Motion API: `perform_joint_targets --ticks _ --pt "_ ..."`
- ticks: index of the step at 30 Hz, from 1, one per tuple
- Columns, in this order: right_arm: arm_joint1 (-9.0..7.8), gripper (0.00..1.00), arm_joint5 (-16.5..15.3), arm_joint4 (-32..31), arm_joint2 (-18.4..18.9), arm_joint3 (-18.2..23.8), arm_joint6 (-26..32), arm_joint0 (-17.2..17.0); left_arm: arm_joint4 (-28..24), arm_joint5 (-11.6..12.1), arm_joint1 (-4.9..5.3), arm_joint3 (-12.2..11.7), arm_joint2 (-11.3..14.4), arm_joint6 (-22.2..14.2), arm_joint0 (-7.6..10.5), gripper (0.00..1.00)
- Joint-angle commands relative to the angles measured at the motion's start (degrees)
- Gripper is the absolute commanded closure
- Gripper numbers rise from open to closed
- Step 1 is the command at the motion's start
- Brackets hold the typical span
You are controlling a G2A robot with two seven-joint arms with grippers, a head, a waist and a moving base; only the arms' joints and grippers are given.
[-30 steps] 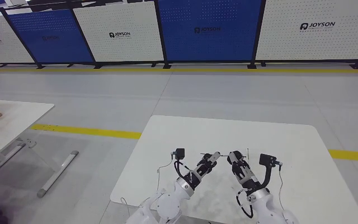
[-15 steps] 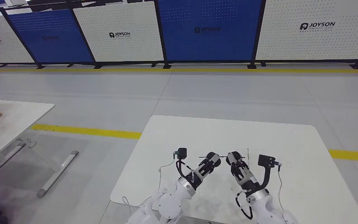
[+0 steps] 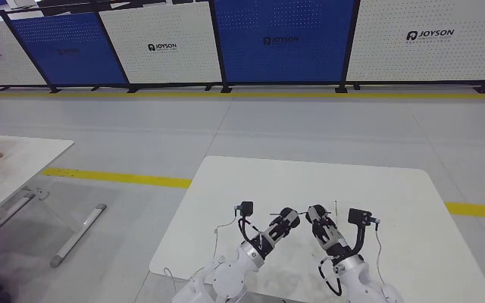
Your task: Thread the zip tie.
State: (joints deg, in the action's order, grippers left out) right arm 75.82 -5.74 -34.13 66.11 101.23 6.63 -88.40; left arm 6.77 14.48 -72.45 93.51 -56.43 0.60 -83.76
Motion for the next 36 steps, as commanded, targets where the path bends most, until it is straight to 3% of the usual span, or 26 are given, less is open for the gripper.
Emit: perform_joint_targets --ticks 1,6,8,10,22,23,24,27,30,31,32,36 --pt "-0.04 1.00 0.13 -0.37 -0.02 0.06 0.32 -0.05 0.16 0.01 0.01 0.14 -0.05 -0.04 -0.09 1.00" --pt "-0.07 1.00 0.41 -0.30 0.00 0.22 0.77 -0.19 0.62 -0.45 -0.01 0.30 -0.17 0.41 -0.30 1.00" --pt "-0.09 0.58 0.60 -0.23 0.06 0.30 1.19 -0.18 0.67 -0.73 -0.04 0.35 -0.15 0.52 -0.34 1.00" --pt "-0.11 0.00 0.62 -0.18 0.07 0.34 1.44 -0.17 0.70 -0.99 -0.06 0.38 -0.15 0.63 -0.37 1.00" --pt "-0.30 0.00 -0.84 0.25 1.38 -0.45 -0.79 -1.22 -1.28 -4.16 -0.52 -0.16 -0.22 2.54 0.10 1.00" --pt "-0.31 0.16 -0.79 0.05 1.49 -0.52 -1.10 -1.31 -1.35 -4.19 -0.55 -0.20 -0.19 2.57 0.14 1.00" --pt "-0.33 0.52 -0.72 -0.30 1.56 -0.53 -1.39 -1.37 -1.38 -4.21 -0.58 -0.22 -0.18 2.57 0.17 1.00" --pt "-0.33 0.64 -0.51 -1.60 1.49 -0.39 -2.42 -1.56 -1.09 -4.22 -0.61 -0.34 -0.06 2.04 0.34 1.00" --pt "-0.31 0.85 -0.59 -1.80 1.34 -0.21 -2.61 -1.46 -0.80 -3.96 -0.64 -0.38 0.10 1.67 0.43 1.00" --pt "-0.30 0.88 -0.58 -1.81 1.30 -0.19 -2.62 -1.41 -0.73 -3.83 -0.65 -0.39 0.11 1.58 0.44 1.00" --pt "-0.29 1.00 -0.57 -1.81 1.25 -0.15 -2.62 -1.32 -0.63 -3.64 -0.65 -0.39 0.12 1.46 0.43 1.00" --pt "-0.25 1.00 -0.46 -1.83 1.15 -0.20 -2.61 -1.01 -0.65 -3.37 -0.65 -0.36 -0.12 1.43 0.35 1.00"
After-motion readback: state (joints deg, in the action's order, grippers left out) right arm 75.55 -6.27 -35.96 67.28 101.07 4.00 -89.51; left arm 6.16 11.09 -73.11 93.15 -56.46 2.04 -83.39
